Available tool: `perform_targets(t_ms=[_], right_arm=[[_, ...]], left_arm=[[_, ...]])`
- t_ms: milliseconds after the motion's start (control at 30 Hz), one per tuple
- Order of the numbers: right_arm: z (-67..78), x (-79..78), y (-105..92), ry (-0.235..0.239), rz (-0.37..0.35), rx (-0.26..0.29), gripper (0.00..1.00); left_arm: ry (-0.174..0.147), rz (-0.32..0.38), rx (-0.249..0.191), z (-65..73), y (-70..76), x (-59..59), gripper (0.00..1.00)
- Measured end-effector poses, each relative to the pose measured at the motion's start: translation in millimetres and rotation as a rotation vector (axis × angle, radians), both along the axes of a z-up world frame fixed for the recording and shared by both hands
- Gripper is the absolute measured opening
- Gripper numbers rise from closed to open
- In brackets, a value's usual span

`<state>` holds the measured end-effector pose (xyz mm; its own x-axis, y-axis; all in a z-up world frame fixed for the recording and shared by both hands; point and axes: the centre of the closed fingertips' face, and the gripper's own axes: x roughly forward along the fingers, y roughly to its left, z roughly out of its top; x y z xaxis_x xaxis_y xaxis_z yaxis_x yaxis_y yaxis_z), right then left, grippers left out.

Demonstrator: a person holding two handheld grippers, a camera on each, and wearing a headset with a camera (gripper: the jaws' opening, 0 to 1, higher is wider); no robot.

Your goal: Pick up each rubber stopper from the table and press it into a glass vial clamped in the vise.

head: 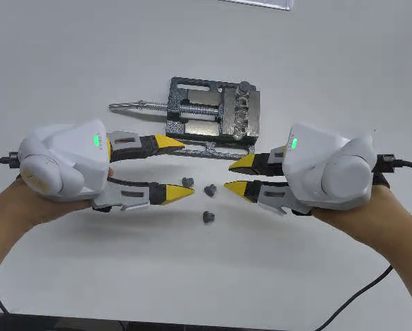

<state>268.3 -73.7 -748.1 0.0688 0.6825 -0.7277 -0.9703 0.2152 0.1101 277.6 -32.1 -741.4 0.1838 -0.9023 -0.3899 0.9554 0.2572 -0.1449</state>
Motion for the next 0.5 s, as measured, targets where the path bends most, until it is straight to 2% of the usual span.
perform_targets(t_ms=[200, 400, 500], right_arm=[[-2.4, -2.8, -1.7, 0.007, -0.012, 0.005, 0.12], [-4.0, -5.4, -3.6, 0.012, -0.013, 0.003, 0.12], [-4.1, -5.4, -3.9, 0.014, -0.016, 0.005, 0.12]], left_arm=[[0.002, 0.001, 0.037, -15.9, -0.5, -7.5, 0.36], [-0.003, 0.008, 0.104, -39.4, 2.7, -15.7, 0.30], [0.005, 0.028, 0.107, -43.5, 3.4, -15.1, 0.26]])
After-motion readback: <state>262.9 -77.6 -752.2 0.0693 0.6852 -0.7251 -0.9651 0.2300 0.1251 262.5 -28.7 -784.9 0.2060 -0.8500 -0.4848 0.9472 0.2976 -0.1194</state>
